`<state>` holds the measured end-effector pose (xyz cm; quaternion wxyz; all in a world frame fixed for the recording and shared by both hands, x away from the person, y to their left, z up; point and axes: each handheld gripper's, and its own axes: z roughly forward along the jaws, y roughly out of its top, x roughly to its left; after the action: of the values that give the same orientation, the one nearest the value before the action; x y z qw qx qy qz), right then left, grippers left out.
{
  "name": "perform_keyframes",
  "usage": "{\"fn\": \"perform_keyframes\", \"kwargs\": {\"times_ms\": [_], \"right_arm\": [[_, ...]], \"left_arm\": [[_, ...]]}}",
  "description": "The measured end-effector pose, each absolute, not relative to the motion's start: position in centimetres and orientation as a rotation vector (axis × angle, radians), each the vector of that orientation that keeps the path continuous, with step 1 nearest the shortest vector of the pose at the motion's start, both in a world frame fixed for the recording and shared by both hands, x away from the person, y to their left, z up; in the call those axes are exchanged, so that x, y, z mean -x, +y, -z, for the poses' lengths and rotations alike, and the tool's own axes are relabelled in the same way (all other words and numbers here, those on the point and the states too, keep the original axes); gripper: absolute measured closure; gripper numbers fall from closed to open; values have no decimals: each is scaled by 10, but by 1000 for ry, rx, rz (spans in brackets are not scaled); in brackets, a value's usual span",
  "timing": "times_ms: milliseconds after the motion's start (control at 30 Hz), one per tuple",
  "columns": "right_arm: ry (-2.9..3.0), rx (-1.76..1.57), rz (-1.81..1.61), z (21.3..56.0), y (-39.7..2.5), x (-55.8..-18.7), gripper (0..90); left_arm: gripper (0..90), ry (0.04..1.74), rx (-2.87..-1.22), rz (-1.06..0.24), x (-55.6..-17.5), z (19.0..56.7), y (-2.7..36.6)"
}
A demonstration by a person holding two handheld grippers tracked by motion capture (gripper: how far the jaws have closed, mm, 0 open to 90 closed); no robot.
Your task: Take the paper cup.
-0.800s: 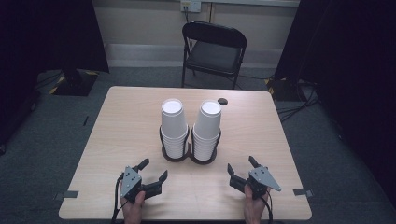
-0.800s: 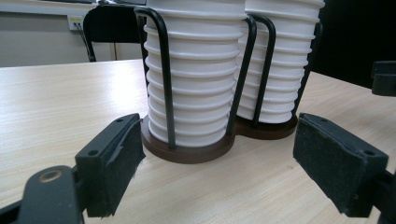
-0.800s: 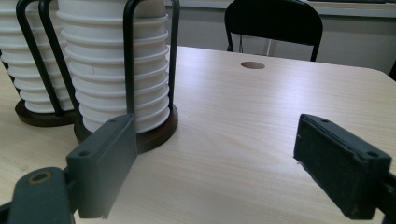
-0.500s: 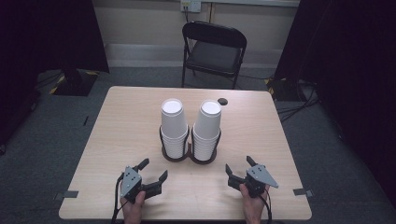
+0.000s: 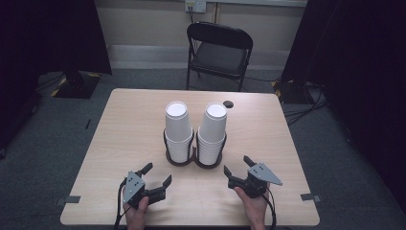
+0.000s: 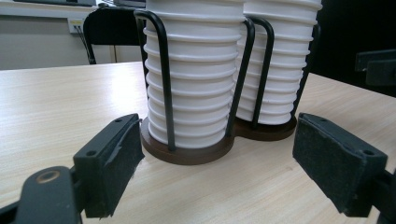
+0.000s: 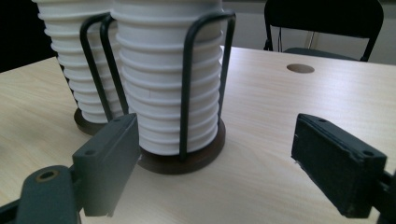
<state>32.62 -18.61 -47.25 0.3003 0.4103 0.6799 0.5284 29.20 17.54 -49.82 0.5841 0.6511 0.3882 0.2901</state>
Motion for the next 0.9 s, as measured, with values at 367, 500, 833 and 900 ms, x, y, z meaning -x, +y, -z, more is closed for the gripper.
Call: {"fn": "perform_keyframes", "kwargs": {"times_ms": [367,500,833,900], "right_arm": [[1789,-1034,-1486,450,-182,-326,189],[1786,-1008,-1515,443,-181,-329,190],[1763,-975,-1587,426,-177,-337,176],[1764,-971,-1594,423,-176,-339,175]], "left_arm": [[155,903,-1518,-663,-293,498,176],[155,901,-1520,-660,-293,498,177],[157,907,-1518,-674,-293,498,176],[158,908,-1519,-675,-293,498,176]]}}
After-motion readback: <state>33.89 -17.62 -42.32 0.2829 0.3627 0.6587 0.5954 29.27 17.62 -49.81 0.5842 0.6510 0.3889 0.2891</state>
